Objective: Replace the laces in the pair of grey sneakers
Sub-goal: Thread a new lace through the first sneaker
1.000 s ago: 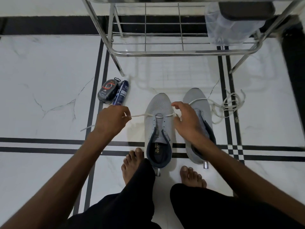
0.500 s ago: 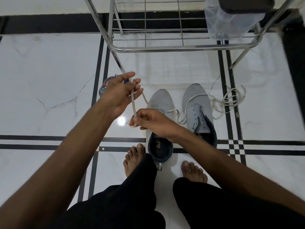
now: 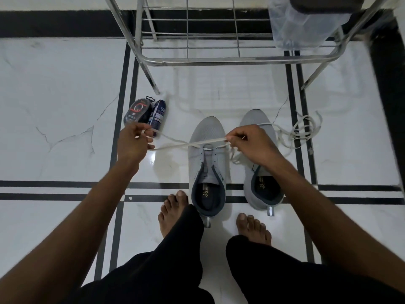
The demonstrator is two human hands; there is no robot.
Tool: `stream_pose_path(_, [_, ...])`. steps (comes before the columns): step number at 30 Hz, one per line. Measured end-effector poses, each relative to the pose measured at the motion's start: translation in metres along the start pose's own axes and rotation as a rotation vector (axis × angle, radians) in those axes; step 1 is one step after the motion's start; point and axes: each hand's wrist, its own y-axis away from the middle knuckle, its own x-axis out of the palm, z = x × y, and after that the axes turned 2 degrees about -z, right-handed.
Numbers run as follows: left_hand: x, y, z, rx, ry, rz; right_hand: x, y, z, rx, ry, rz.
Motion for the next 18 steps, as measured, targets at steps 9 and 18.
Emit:
stream_pose_path(9, [0.056, 0.048, -0.019, 0.627, -0.494, 0.566, 0.04, -0.003, 0.012, -0.02, -0.175, 0.11])
stream_pose_path(18, [0.048, 0.029, 0.011, 0.599, -0.625, 0.329, 0.046, 0.0, -0.015, 0.096, -0.297, -0.046])
